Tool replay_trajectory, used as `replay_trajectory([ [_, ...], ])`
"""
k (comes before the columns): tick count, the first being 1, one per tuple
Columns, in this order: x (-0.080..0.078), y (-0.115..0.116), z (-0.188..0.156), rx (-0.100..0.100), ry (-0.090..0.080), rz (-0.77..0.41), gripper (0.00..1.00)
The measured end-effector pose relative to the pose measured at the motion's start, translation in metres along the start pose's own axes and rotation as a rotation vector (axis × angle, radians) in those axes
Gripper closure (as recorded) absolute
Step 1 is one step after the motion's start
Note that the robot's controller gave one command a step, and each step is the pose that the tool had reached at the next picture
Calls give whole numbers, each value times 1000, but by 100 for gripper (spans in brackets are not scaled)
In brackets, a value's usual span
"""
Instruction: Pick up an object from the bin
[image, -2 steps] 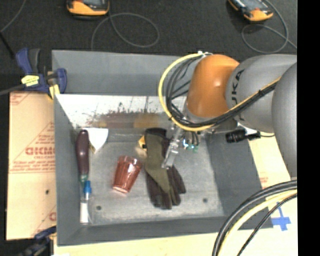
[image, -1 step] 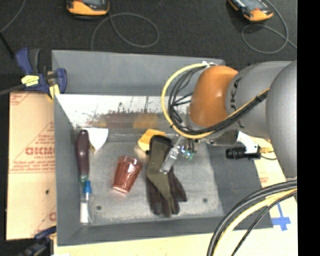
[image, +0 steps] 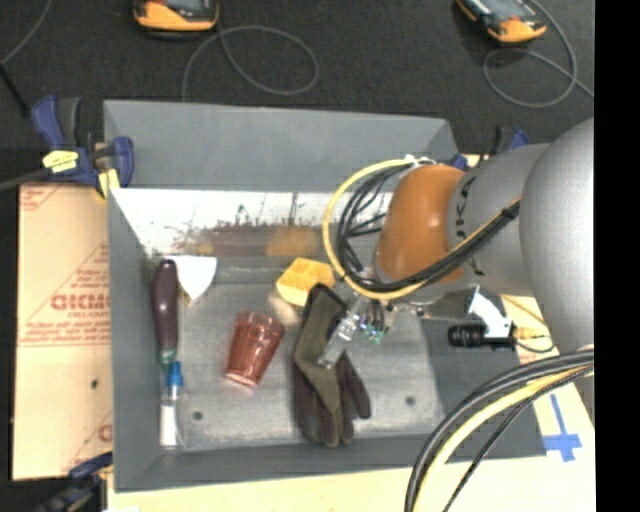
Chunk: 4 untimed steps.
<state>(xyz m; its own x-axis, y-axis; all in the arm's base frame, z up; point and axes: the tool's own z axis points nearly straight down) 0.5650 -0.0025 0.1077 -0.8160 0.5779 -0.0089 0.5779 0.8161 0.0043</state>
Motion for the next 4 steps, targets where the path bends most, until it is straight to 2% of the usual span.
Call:
replay_trajectory([
  [1,-68,19,34,-3,-6,-577,100],
  [4,-67,18,28,-3,-5,-576,100],
])
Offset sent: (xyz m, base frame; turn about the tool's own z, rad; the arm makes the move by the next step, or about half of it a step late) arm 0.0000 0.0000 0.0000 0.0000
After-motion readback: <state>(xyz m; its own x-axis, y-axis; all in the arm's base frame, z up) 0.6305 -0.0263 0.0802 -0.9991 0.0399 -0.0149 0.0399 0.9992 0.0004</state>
